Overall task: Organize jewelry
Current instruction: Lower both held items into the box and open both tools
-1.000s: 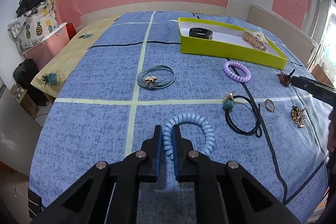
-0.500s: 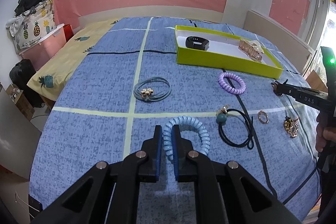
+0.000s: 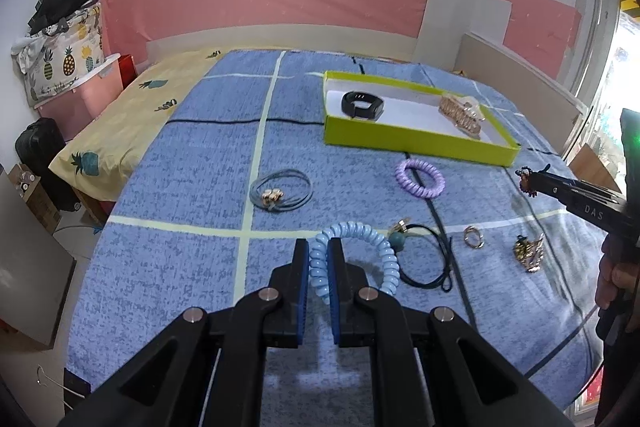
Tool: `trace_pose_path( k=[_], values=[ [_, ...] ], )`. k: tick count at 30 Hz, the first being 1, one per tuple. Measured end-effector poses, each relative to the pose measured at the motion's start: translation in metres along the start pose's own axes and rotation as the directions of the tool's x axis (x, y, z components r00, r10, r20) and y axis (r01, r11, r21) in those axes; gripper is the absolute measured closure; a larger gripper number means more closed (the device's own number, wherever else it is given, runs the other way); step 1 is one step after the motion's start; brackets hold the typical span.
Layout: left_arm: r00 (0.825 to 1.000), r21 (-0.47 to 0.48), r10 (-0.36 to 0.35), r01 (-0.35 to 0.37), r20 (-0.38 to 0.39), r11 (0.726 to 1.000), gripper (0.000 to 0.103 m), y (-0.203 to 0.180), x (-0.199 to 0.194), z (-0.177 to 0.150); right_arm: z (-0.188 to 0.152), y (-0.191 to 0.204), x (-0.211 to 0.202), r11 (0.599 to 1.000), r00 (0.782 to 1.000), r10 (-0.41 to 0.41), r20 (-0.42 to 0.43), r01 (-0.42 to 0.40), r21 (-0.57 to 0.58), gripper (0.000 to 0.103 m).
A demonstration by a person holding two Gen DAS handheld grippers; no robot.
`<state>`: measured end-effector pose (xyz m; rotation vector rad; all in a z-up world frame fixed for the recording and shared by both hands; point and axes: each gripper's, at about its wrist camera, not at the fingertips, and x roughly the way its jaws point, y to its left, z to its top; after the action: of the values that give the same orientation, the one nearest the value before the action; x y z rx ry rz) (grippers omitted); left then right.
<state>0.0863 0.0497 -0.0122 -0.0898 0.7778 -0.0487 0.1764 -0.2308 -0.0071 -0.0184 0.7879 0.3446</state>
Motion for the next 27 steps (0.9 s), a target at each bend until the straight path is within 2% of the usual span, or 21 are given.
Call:
trace_pose_path(
  k=[6,13,21,27],
  values=[
    [0.999,0.013,-0.032,0.032,0.020,0.999,0.093,-0.006,-0.008,0.014,0.006,0.004,-0.019,1.000,0.999,0.022,0.042,-0.021,-0.008,0.086],
    [0.996,0.055,-0.070,0.068,0.046,0.996,0.093,-0.020,-0.005,0.045,0.022,0.004,-0.025,1.000,0.997,0.026,0.071,-0.025,-0.015,0.086],
    [0.994,0.070,-0.105,0.102,0.037,0.992,0.093,-0.032,0.029,0.090,0.050,-0.009,-0.009,1.000,0.997,0.010,0.077,-0.009,-0.014,0.086],
    [0.993,0.063,-0.117,0.117,0.007,0.991,0.093,-0.038,0.064,0.117,0.069,-0.024,0.022,1.000,0.999,-0.004,0.052,0.003,0.005,0.086]
  ],
)
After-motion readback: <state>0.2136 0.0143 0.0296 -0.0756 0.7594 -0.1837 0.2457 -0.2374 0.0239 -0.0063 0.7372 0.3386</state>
